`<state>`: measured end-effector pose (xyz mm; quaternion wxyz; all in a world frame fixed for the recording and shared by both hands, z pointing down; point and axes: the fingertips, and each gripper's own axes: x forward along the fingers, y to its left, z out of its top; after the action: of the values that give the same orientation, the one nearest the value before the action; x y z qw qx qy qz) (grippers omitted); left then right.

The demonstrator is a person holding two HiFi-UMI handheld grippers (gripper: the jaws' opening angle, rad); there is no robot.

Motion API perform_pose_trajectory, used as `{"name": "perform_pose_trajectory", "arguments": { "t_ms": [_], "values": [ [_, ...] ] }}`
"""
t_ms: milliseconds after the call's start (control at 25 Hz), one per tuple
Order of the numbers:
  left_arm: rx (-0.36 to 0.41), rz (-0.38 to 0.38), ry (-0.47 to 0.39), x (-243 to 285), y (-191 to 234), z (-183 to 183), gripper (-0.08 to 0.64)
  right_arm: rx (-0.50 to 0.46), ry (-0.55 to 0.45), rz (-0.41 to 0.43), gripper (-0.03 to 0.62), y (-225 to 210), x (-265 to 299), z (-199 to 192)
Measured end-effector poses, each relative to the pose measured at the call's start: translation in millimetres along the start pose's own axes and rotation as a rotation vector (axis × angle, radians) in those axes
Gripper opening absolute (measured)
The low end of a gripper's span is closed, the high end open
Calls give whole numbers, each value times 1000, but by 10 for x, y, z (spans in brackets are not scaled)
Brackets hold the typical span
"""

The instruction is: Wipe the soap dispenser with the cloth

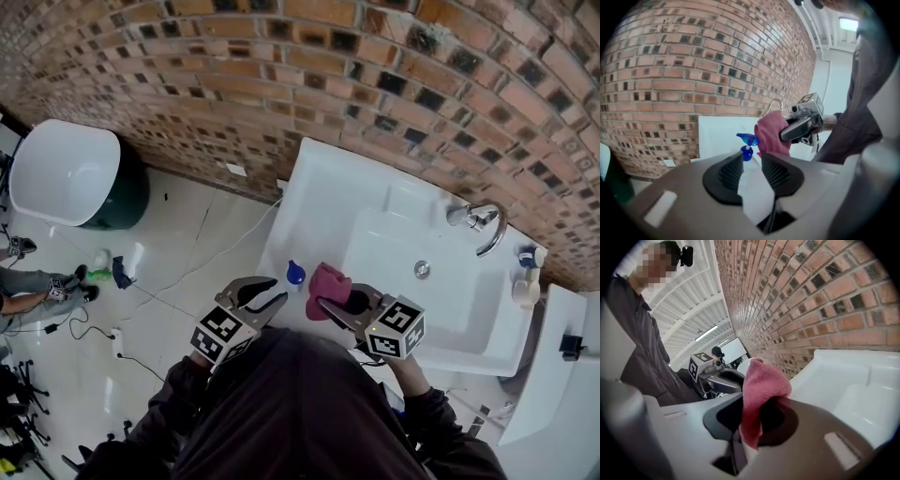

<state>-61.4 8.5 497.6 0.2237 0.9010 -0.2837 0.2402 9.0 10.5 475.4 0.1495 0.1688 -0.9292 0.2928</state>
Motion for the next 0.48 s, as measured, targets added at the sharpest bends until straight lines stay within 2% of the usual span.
{"name": "perform_pose_trajectory", "arguments": {
  "t_ms": [480],
  "values": [
    [-3, 8, -4, -36, -27, -10, 114, -7, -12, -23, 66, 4, -4, 40]
  ]
}}
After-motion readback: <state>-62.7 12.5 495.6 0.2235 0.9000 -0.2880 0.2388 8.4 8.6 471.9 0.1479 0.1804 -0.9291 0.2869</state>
